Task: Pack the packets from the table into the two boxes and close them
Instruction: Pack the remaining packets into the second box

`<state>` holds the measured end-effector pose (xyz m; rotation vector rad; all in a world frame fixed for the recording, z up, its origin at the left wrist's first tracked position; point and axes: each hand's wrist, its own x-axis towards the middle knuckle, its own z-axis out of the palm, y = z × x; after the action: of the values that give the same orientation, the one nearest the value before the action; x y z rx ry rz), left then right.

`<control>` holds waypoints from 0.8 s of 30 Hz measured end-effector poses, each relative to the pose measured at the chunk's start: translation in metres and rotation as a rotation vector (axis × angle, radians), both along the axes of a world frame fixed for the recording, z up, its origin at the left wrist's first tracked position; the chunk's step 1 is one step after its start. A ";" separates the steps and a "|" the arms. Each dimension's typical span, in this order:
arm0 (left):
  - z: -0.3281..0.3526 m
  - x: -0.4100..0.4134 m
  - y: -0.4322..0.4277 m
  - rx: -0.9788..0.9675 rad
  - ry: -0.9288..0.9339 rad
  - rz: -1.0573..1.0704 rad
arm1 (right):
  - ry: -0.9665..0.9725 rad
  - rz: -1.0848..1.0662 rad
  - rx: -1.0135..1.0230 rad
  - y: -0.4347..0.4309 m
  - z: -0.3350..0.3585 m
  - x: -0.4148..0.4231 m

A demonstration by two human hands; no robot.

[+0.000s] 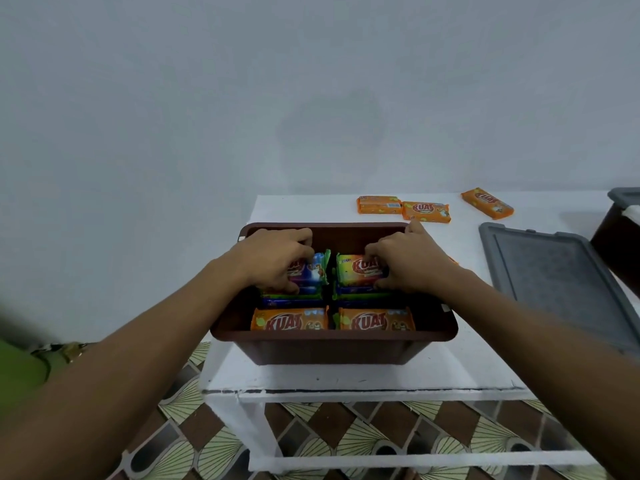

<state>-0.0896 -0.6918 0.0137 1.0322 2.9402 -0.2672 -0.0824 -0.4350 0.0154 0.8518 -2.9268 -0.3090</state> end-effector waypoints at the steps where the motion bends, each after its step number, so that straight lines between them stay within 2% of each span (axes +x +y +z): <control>1: 0.000 0.001 0.000 -0.012 0.020 -0.003 | 0.002 0.001 -0.005 0.000 0.000 0.000; 8: -0.001 0.001 0.001 -0.026 0.109 0.023 | 0.019 0.002 -0.062 0.002 -0.005 -0.004; 10: -0.002 0.000 0.000 -0.011 0.089 0.007 | -0.053 0.015 -0.232 0.005 -0.004 -0.004; 12: -0.002 0.000 0.000 0.045 0.055 0.001 | -0.108 0.037 -0.509 0.010 -0.006 -0.004; 14: 0.000 0.000 -0.001 0.117 0.046 0.016 | -0.083 0.026 -0.752 0.016 -0.007 -0.004; 17: 0.000 -0.003 -0.001 0.177 0.080 0.022 | -0.005 -0.029 -0.940 0.029 -0.006 -0.005; 21: 0.004 -0.013 0.012 0.304 0.137 0.009 | 0.015 -0.163 -1.035 0.065 -0.009 -0.016; 24: 0.008 -0.025 0.029 0.400 0.180 0.015 | -0.056 -0.253 -0.922 0.096 -0.019 -0.025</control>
<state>-0.1146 -0.6625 0.0214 1.0690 3.2452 0.2551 -0.1078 -0.3393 -0.0041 0.3382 -2.7080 0.9841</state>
